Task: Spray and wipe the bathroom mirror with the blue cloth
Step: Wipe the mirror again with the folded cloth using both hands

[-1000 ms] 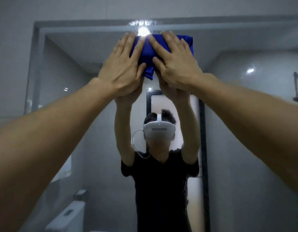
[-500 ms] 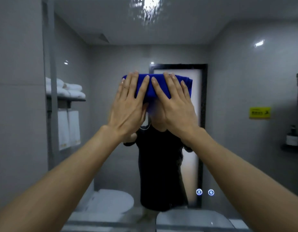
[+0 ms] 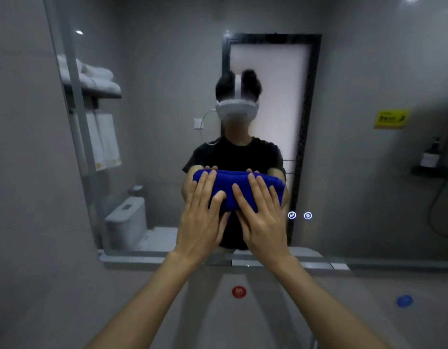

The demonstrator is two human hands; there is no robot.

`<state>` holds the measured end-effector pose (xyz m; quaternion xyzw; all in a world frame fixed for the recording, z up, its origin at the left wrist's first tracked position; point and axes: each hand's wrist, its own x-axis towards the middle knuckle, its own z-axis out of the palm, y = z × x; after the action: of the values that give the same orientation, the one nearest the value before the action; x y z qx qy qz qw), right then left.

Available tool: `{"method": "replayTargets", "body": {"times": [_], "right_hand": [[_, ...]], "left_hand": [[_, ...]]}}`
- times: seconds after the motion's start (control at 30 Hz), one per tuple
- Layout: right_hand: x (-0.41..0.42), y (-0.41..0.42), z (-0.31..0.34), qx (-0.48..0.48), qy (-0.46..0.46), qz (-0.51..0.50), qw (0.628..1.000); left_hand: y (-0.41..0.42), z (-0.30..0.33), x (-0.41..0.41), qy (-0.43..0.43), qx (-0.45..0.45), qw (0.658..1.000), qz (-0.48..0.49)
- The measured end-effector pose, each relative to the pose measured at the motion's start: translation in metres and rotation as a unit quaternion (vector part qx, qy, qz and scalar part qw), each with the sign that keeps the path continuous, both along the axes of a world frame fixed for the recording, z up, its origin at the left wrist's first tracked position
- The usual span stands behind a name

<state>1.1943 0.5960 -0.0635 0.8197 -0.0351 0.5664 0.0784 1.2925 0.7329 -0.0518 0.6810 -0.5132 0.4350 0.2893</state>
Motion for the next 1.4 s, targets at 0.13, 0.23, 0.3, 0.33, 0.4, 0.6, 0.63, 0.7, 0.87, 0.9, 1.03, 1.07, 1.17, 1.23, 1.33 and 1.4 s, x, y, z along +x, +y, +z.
{"method": "replayTargets", "body": {"times": [0.13, 0.23, 0.3, 0.33, 0.4, 0.6, 0.63, 0.7, 0.87, 0.9, 1.03, 1.07, 1.17, 1.23, 1.33, 1.4], "right_hand": [[-0.006, -0.001, -0.048, 0.006, 0.017, -0.009, 1.000], [-0.008, -0.002, -0.077, 0.004, 0.028, -0.012, 1.000], [-0.011, -0.004, -0.093, -0.007, 0.035, -0.012, 0.999], [-0.013, -0.004, -0.100, -0.011, 0.040, -0.011, 0.999], [-0.016, -0.005, -0.111, -0.014, 0.048, -0.008, 0.999], [-0.012, -0.003, -0.103, -0.008, 0.048, -0.023, 0.999], [-0.011, -0.003, -0.097, -0.007, 0.050, -0.021, 0.999], [-0.011, -0.003, -0.078, -0.004, 0.047, -0.012, 0.999], [-0.009, -0.009, 0.005, -0.026, 0.032, 0.002, 0.999], [-0.008, -0.011, 0.025, -0.032, 0.028, 0.001, 0.999], [-0.002, -0.016, 0.103, -0.054, 0.009, -0.007, 0.998], [0.000, -0.017, 0.122, -0.059, 0.014, -0.010, 0.998], [0.006, -0.022, 0.180, -0.081, 0.011, -0.011, 0.997], [0.010, -0.022, 0.221, -0.099, 0.002, -0.012, 0.995], [0.018, -0.019, 0.291, -0.120, -0.015, -0.030, 0.992], [0.022, -0.016, 0.335, -0.123, -0.024, -0.040, 0.991]], "left_hand": [[0.002, -0.046, 0.000, 0.021, 0.017, 1.000, -0.008], [0.005, -0.072, 0.001, 0.028, 0.034, 0.999, -0.015], [0.009, -0.089, 0.001, 0.025, 0.042, 0.999, -0.016], [0.012, -0.097, 0.000, 0.025, 0.046, 0.998, -0.016], [0.016, -0.109, -0.001, 0.030, 0.053, 0.998, -0.016], [0.007, -0.100, -0.007, 0.088, 0.012, 0.995, -0.041], [0.005, -0.095, -0.008, 0.094, 0.006, 0.995, -0.044], [0.004, -0.082, -0.009, 0.097, -0.004, 0.994, -0.052], [0.001, -0.005, -0.001, 0.060, -0.034, 0.995, -0.066], [0.000, 0.013, 0.001, 0.052, -0.034, 0.996, -0.066], [-0.004, 0.088, 0.015, 0.002, -0.025, 0.999, -0.042], [-0.005, 0.108, 0.019, -0.017, -0.019, 0.999, -0.028], [-0.007, 0.164, 0.033, -0.074, -0.009, 0.997, 0.019], [-0.008, 0.203, 0.042, -0.096, -0.025, 0.995, 0.032], [-0.008, 0.270, 0.050, -0.127, -0.056, 0.989, 0.042], [-0.008, 0.315, 0.051, -0.131, -0.069, 0.988, 0.048]]}}
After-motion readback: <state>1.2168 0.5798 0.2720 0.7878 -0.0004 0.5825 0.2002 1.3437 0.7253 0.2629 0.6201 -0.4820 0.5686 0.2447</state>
